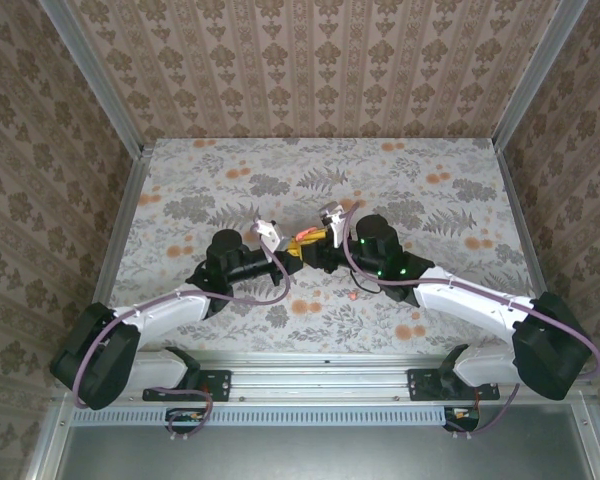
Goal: Insert the wireless bluetooth earbuds into the charging case
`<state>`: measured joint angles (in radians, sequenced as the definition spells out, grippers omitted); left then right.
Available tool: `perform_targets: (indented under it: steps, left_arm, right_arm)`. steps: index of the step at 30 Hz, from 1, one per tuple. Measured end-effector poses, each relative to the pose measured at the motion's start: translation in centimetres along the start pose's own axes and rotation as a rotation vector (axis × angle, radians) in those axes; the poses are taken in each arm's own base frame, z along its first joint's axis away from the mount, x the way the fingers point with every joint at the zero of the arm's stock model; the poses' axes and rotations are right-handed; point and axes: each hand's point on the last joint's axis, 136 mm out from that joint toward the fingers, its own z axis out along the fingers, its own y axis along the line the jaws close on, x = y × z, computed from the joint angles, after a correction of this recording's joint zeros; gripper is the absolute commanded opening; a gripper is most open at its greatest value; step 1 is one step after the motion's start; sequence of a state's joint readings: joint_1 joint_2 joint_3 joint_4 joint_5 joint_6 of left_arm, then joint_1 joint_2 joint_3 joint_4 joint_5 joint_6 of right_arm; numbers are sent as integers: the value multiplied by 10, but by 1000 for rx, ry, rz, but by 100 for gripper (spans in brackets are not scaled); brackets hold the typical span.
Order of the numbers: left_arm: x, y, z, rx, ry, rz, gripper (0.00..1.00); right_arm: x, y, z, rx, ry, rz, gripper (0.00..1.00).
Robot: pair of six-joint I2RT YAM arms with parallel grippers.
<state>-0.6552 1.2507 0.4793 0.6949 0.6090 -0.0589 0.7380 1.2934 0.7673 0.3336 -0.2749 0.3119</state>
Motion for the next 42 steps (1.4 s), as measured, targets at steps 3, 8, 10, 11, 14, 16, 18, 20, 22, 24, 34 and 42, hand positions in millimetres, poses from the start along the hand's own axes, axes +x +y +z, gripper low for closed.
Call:
perform_targets:
  steps: [3,8,10,11,14,16,18,20,22,24,34,42]
  left_arm:
    - [0,0,0,-1,1,-1,5]
    - [0,1,0,-4,0,0,5]
    - [0,1,0,-3,1,0,5]
    - [0,1,0,-4,1,0,5]
    - [1,1,0,-5,3,-2,5]
    - [0,1,0,-6,3,-2,5]
    - [0,2,0,-8,2,-2,4]
    - [0,2,0,-11,2,-1,4]
    - [0,3,0,-15,2,-1,4]
    - [0,4,0,-19,2,-1,4]
    - [2,9,0,-54,13,-3,4]
    - [1,11,-3,-72,16,17,4]
  right_arm:
    - [0,0,0,0,-1,0,39]
    - [-1,0,0,1,-1,0,43]
    - [-1,0,0,2,1,1,45]
    - [-1,0,0,2,2,1,46]
    - [-1,0,0,4,6,3,50]
    - [-2,0,-1,7,7,4,51]
    - [-3,1,-3,8,3,3,52]
    - [-7,3,-7,8,-3,2,54]
    - [-12,5,-11,5,-15,2,55]
    - [-17,8,-15,2,-27,2,55]
    - [-29,8,-29,54,18,161,45]
    - [-27,10,-37,107,118,368,35]
